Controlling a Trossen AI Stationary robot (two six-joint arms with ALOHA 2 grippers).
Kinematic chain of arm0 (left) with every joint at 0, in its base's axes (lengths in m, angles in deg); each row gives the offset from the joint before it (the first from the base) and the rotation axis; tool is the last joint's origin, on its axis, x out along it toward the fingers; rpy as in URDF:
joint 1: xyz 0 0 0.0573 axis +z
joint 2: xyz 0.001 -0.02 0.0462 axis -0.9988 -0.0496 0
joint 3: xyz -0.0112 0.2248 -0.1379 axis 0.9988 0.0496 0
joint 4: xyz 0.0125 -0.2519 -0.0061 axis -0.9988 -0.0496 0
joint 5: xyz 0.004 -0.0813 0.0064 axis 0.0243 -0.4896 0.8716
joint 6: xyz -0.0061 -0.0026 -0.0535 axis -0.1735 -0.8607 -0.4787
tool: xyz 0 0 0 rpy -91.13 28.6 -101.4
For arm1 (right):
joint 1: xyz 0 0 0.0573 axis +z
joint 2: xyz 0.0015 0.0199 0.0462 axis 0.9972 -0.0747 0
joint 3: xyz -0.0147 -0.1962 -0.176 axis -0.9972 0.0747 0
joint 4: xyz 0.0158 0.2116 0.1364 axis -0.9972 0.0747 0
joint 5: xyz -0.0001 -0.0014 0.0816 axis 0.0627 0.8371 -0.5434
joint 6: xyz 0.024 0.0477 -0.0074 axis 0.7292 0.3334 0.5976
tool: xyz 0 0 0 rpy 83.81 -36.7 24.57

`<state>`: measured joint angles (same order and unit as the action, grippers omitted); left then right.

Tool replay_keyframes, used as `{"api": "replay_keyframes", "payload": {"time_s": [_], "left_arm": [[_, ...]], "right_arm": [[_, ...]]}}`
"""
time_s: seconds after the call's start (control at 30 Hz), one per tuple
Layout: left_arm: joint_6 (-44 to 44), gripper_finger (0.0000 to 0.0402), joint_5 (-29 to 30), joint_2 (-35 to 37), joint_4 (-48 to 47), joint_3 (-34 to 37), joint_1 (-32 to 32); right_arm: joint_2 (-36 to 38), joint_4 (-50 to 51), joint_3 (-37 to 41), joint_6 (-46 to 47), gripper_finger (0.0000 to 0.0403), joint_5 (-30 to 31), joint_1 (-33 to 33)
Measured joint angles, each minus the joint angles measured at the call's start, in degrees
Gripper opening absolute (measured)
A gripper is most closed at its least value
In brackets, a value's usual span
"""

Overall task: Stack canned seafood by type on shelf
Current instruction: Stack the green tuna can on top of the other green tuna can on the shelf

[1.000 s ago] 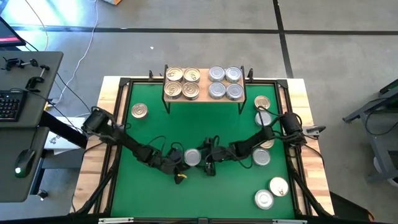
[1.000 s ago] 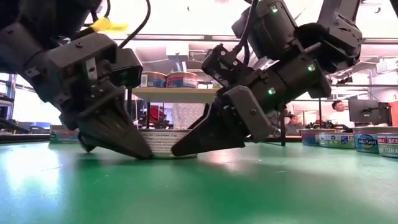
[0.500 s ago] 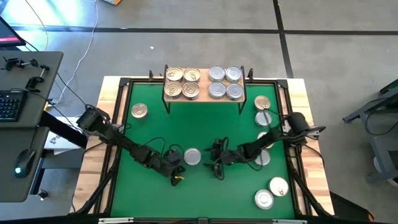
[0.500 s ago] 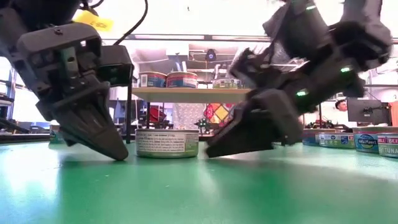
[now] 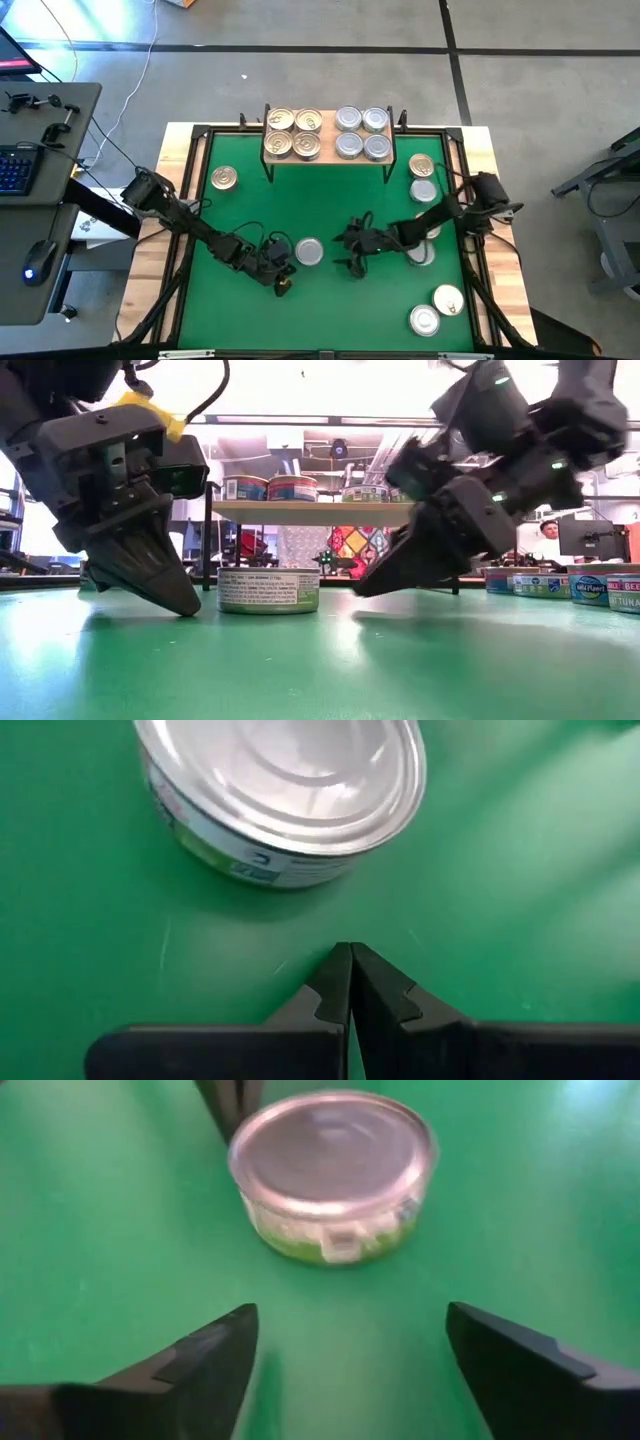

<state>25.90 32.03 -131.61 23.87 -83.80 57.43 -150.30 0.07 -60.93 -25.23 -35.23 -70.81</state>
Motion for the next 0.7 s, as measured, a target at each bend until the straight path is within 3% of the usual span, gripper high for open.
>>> {"api": "replay_keyframes", "payload": {"time_s": [0.17, 0.27, 0.43, 0.7], "left_arm": [[-2.5, 0.0000, 0.4, 0.8, -5.0, 0.0, -1.3], [-4.6, 0.0000, 2.3, 0.8, -6.7, 0.0, -1.6], [-7.4, 0.0000, 9.8, 0.6, -4.5, 1.3, -0.6], [-0.5, 0.0000, 15.7, 0.3, -0.1, 1.5, 4.9]], "right_arm": [[-5.8, -0.6, -5.3, -2.7, 0.0374, -6.3, -2.4], [-8.5, -1.1, -8.1, -3.4, 0.0394, -7.0, -3.1], [-10.7, -2.5, -10.2, -7.6, 0.0398, -5.6, -3.3], [-11.0, -3.9, -11.0, -8.5, 0.0397, -4.1, -4.5]]}}
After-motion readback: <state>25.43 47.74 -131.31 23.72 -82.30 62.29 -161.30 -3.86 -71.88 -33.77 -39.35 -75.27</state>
